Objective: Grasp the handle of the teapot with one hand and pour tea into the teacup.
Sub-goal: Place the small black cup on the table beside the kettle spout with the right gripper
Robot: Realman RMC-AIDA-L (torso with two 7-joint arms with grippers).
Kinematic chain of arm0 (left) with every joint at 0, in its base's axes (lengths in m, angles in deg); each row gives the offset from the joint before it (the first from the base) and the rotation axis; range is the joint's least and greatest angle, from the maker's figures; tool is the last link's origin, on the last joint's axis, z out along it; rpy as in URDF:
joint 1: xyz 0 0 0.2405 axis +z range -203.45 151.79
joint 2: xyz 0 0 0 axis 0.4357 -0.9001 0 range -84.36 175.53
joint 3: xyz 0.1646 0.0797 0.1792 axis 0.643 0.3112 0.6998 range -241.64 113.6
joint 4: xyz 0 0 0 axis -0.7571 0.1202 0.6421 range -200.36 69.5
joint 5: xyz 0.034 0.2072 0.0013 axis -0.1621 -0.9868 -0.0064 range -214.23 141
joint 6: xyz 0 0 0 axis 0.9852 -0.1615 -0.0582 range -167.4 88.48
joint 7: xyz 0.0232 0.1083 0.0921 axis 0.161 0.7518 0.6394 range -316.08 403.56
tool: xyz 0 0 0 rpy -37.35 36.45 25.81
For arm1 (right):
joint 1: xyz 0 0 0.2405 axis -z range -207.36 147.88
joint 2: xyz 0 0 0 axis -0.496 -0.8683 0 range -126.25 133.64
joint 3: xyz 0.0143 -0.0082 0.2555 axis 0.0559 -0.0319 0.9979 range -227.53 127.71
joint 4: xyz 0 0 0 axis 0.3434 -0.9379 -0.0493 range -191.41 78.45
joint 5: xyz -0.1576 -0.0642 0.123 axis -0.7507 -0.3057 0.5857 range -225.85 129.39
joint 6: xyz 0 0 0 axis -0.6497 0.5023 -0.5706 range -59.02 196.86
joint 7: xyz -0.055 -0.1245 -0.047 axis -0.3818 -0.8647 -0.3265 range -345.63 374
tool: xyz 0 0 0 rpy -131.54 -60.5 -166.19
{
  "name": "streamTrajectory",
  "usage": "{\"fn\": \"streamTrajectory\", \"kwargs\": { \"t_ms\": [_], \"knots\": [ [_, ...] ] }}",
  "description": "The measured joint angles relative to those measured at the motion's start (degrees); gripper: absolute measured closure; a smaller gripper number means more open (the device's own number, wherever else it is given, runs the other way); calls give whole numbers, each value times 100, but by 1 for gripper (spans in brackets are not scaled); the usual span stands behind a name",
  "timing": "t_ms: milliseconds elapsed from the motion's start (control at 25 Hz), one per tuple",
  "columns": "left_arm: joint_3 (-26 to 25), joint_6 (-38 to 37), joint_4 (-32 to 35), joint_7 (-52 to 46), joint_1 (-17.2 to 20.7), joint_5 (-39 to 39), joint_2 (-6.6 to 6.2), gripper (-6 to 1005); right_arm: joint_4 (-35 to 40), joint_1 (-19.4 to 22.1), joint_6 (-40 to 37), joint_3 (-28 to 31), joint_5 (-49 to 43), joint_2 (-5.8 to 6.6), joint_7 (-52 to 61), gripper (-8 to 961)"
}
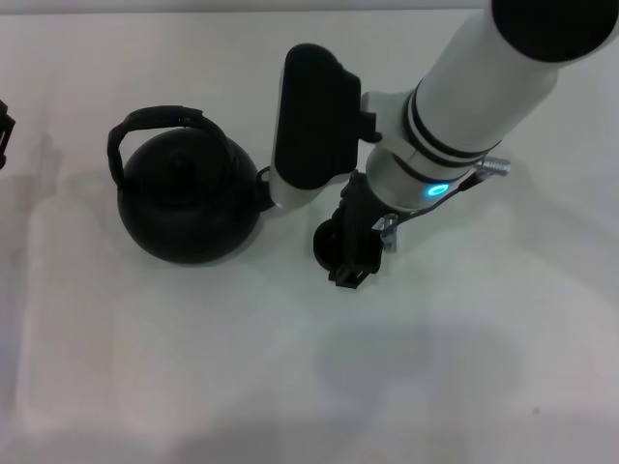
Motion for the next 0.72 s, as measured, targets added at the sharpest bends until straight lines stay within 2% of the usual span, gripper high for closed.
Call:
{"fn": "streamTrajectory", "kwargs": {
  "t_ms": [720],
  "knots": [
    [29,-1,24,0,-1,-2,8,169,-183,-46,-291,-413,29,0,281,168]
  ]
}}
